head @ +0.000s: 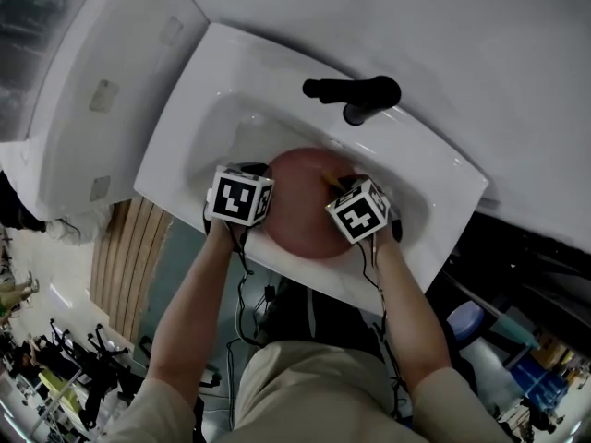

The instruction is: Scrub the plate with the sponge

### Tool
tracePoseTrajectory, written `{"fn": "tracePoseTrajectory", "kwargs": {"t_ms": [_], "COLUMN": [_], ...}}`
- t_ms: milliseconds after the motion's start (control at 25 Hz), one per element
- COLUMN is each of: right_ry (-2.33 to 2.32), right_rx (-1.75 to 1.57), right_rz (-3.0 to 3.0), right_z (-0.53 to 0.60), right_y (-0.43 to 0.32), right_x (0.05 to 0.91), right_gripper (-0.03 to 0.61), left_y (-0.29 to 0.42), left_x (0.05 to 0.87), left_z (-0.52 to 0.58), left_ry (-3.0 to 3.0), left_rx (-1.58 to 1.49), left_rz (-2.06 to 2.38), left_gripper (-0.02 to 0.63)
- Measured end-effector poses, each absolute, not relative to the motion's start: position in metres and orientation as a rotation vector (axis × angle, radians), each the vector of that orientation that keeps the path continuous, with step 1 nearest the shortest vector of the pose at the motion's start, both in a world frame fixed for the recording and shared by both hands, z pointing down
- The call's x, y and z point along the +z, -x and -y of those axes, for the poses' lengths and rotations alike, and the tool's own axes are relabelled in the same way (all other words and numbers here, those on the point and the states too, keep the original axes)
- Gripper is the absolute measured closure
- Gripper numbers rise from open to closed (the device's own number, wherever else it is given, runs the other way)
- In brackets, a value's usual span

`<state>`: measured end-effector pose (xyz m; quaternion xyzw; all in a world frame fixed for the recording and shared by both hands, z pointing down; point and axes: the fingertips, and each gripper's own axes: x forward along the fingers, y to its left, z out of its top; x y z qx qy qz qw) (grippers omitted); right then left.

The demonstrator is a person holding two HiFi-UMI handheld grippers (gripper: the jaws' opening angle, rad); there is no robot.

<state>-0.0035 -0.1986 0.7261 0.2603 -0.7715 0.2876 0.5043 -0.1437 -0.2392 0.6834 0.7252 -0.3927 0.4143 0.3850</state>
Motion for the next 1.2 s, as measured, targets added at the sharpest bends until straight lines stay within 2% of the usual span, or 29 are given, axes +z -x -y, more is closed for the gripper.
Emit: {"fn": "tracePoseTrajectory", "kwargs": {"t_ms": [160,400,760,960,1120,1200], "right_ry": [-0.666,-0.616,-0.255,-0.101,-0.184,-0.26], "right_rx": [0.642,0.606,0.7,0.75,0.823,0.845], "right_rz": [1.819,1.937,2.282,2.315,2.381,2.422], "right_z": [0.207,0.205,0.142,0.101,0.093,0.095], "right_y": [-0.004,0.032,0.094,0.085,0.071,0.063], "right_x": [0.732,0.726,0.657,0.624,0.589,0.567], "right_gripper": [0.503,0.5,0.495,0.497,0.497,0.497], "left_y": [0.142,0.148,0.148,0.158,0.166,0.17], "left_x": [0.681,0.676,0.672,0.662,0.648,0.635], "left_z": [0.238,0.241,0.234,0.234,0.221,0.211], "left_ry": [-1.85,-1.845,-1.876,-1.877,-1.892,-1.906], "left_rx": [1.051,1.023,1.087,1.15,1.159,1.14], "left_rz": [1.006,1.037,1.062,1.149,1.178,1.187], "left_gripper": [0.591,0.595,0.595,0.588,0.543,0.543]}}
